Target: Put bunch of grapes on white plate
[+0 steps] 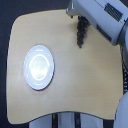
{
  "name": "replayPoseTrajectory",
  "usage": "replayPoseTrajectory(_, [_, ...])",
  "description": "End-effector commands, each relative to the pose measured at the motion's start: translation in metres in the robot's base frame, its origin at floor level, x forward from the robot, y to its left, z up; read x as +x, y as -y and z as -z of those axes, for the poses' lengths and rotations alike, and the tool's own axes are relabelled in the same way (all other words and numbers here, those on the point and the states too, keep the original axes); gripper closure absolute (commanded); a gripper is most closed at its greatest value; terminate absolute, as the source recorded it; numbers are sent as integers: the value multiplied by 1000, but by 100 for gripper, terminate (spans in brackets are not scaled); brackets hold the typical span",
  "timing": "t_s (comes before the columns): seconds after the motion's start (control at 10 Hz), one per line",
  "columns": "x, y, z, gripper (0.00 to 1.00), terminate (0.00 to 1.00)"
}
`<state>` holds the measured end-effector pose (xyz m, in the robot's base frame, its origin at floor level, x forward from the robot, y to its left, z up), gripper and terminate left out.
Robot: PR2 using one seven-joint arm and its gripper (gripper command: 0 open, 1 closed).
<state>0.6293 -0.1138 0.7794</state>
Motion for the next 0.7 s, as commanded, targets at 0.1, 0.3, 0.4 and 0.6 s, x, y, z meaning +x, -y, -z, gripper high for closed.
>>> replayPoseTrajectory(0.1, [5, 24, 40, 0, 0])
replayPoseTrajectory(0.3, [-6, 21, 54, 0, 0])
replayPoseTrajectory(0.4, [-12, 18, 61, 0, 0])
replayPoseTrajectory(0.6, [-20, 24, 71, 0, 0])
